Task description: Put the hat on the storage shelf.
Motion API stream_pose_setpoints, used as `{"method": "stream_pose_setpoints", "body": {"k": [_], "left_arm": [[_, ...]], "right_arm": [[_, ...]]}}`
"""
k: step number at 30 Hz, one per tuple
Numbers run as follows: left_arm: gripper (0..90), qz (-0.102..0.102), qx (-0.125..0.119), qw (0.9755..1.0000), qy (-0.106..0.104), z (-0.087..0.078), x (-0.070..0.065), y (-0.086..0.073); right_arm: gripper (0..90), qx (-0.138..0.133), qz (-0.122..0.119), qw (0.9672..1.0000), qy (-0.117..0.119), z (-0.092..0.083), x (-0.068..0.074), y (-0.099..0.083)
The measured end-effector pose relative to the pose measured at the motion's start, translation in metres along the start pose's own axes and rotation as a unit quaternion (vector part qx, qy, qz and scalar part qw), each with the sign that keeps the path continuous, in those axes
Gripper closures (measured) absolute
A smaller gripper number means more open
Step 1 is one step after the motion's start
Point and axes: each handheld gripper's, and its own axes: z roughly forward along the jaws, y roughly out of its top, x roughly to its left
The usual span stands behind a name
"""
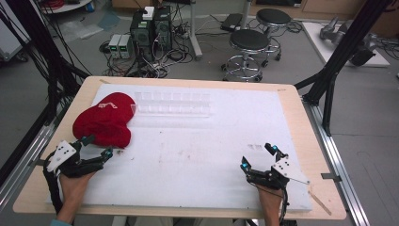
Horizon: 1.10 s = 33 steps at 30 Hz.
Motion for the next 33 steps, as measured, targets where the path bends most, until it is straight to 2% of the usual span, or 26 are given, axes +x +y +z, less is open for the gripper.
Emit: {"method": "stream_pose_setpoints", "body": {"k": [5,11,15,18,22,25,26,27,29,31,33], "left_arm": [[14.5,-0.010,-0.015,0.9998,0.003,-0.007,0.001,0.010],[14.2,-0.014,-0.008,0.9995,0.026,-0.016,0.010,0.027],[12.3,-0.015,0.012,0.9990,0.042,-0.022,0.019,0.041],[11.9,-0.028,0.021,0.9984,0.045,-0.024,0.027,0.048],[10.3,-0.050,0.043,0.9964,0.053,-0.020,0.036,0.054],[9.9,-0.047,0.058,0.9951,0.065,-0.016,0.039,0.057],[9.9,-0.046,0.075,0.9937,0.070,-0.011,0.043,0.058],[9.9,-0.046,0.075,0.9937,0.070,-0.011,0.043,0.058],[9.9,-0.047,0.094,0.9918,0.074,-0.006,0.047,0.059],[9.9,-0.048,0.114,0.9899,0.070,-0.001,0.051,0.059],[10.0,-0.046,0.126,0.9890,0.062,0.003,0.053,0.060]], "right_arm": [[1.0,0.002,0.001,1.0000,0.001,0.000,0.000,0.000],[1.0,0.005,0.001,1.0000,0.001,0.000,0.001,0.000],[1.0,0.005,-0.001,1.0000,0.000,0.001,0.000,0.000],[1.0,0.008,-0.002,1.0000,-0.001,0.001,0.001,0.000],[1.0,0.009,-0.005,0.9999,-0.003,0.002,0.001,0.001],[1.0,0.009,-0.004,0.9999,-0.003,0.002,0.001,0.001],[1.0,0.009,-0.005,0.9999,-0.002,0.002,0.001,0.001],[1.0,0.010,-0.005,0.9999,-0.001,0.002,0.001,0.001],[1.0,0.010,-0.005,0.9999,-0.002,0.002,0.001,0.001],[1.0,0.009,-0.004,0.9999,-0.002,0.002,0.001,0.001],[1.0,0.010,-0.004,0.9999,-0.001,0.002,0.001,0.001]]}}
